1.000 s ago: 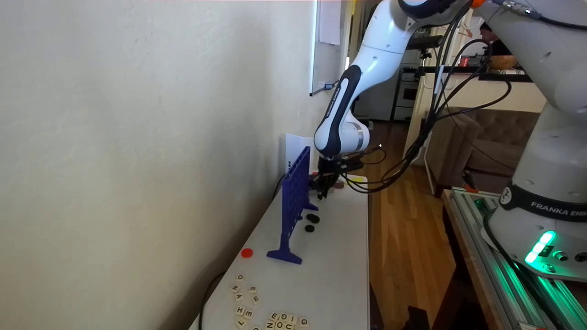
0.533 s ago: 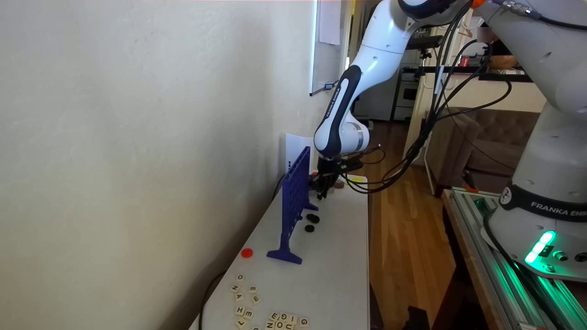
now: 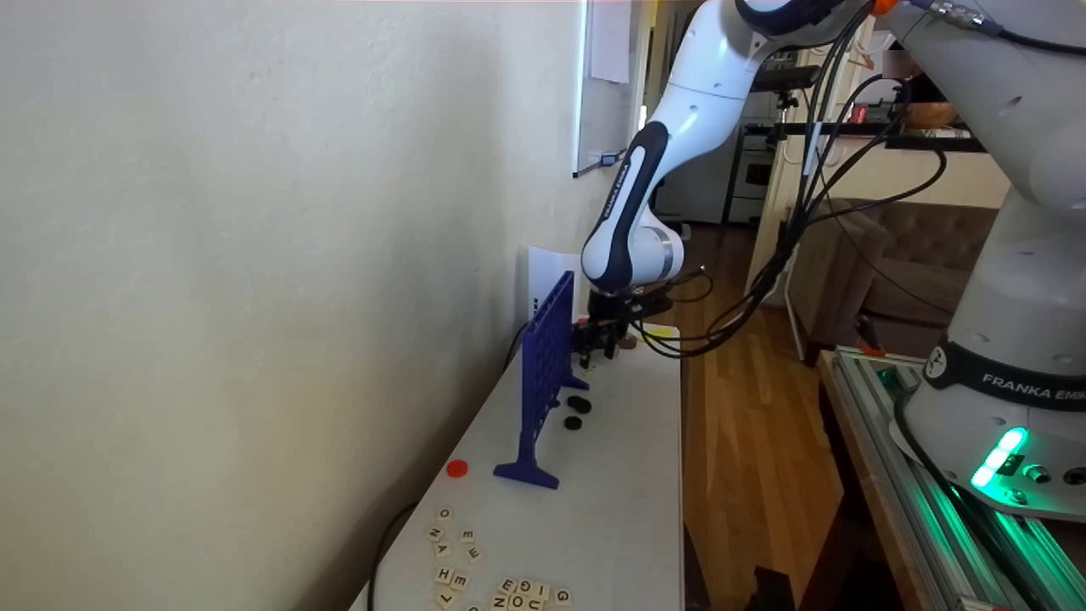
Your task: Move one letter tile to the right
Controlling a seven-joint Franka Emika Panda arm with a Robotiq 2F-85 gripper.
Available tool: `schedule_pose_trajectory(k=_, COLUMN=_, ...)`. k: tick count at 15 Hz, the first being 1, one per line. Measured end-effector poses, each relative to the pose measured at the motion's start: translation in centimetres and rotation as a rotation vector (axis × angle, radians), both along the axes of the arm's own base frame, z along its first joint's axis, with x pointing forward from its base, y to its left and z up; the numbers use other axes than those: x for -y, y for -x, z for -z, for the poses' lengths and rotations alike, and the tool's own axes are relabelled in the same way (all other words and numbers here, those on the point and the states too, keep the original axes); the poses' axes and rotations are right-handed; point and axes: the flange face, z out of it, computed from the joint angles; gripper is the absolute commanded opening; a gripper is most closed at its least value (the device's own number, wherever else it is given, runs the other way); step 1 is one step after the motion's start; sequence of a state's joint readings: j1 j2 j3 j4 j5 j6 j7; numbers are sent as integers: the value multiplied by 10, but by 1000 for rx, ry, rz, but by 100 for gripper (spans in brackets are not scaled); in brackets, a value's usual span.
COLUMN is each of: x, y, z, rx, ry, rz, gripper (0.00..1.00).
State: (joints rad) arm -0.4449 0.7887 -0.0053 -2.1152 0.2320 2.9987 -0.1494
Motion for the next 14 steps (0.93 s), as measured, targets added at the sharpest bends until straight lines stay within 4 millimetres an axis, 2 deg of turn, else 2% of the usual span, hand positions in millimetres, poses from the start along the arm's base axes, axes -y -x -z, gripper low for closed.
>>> schedule_pose_trajectory(k=6, x=4, y=2, z=-1, rx=-2, ry=13, rz=12, gripper=100)
schedule_pose_trajectory(k=9, x=6, y=8, z=-5, rx=-66, ry=31, rz=102, gripper=100)
schedule_pose_trajectory(k=14, x=-13, y=31, z=-46, rx=-213, ry=-20, rz=287, gripper=100)
